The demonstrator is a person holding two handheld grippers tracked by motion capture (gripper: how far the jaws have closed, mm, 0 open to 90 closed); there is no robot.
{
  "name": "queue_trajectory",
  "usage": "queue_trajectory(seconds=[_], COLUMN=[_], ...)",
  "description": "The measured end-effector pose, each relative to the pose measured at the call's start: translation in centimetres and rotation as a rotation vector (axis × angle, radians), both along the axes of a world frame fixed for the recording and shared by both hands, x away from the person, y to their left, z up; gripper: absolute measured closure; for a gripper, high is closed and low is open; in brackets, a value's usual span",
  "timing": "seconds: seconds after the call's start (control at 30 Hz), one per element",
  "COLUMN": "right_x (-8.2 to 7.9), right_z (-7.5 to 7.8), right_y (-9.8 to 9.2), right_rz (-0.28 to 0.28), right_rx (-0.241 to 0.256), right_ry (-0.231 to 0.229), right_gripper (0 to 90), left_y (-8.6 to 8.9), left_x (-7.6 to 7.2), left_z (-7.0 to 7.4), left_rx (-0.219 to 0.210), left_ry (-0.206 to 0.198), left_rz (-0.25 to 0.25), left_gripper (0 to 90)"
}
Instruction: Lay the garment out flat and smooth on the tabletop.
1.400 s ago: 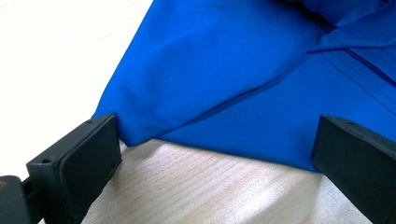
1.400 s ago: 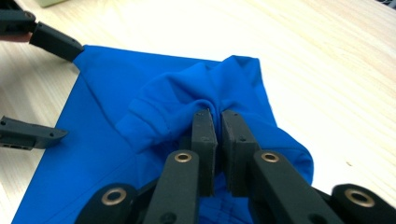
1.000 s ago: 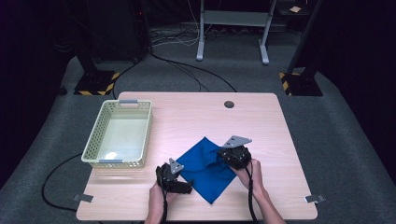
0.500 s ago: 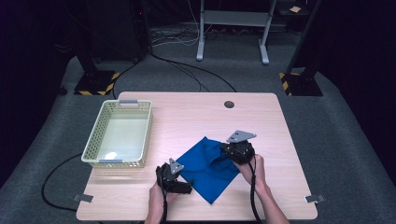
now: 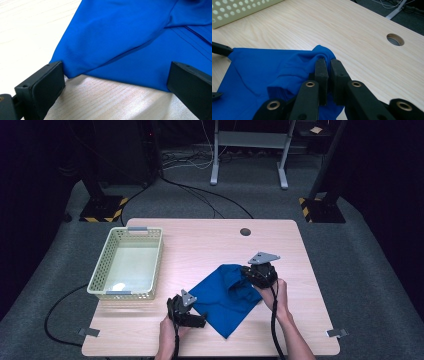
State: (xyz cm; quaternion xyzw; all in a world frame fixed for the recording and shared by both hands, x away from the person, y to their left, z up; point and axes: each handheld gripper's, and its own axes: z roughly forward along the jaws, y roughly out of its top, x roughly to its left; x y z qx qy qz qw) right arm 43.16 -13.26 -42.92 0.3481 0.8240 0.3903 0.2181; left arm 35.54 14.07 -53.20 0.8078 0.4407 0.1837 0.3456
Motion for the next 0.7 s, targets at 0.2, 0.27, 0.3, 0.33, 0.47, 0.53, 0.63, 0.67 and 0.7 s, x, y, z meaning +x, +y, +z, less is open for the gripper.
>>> queue_trajectory(seconds=[0.2,0.27,0.3,0.33,0.47,0.53,0.63,0.67,0.7], right_x=[0.8,1.2,1.4,1.7,2.7,3.2,3.8,4.0,4.2], right_z=[0.3,0.4,0.4,0.5,0.9,1.0,1.2,1.3,1.3], right_y=[-0.7,-0.9,-1.0,-1.1,-1.5,-1.7,-1.9,-1.9,-2.0], right_rz=[-0.022,-0.031,-0.035,-0.04,-0.057,-0.066,-0.077,-0.082,-0.087], right_rx=[0.004,0.004,0.003,0.002,-0.004,-0.007,-0.005,-0.006,-0.007], right_ry=[0.006,0.007,0.009,0.007,0.007,0.008,0.009,0.007,0.005], right_gripper=[85.5,85.5,85.5,85.5,85.5,85.6,85.5,85.5,85.5], left_y=[0.0,0.0,0.0,0.0,0.0,0.0,0.0,0.0,0.0], left_x=[0.0,0.0,0.0,0.0,0.0,0.0,0.0,0.0,0.0], left_z=[0.0,0.0,0.0,0.0,0.0,0.0,0.0,0.0,0.0], left_rx=[0.0,0.001,0.0,0.0,0.0,0.0,0.0,-0.001,-0.001], left_ry=[0.0,0.0,0.0,0.0,0.0,0.0,0.0,0.0,0.0], left_rz=[0.0,-0.002,0.0,0.0,0.0,0.0,0.0,-0.001,0.0], left_gripper=[1.0,1.0,1.0,1.0,1.0,1.0,1.0,1.0,1.0])
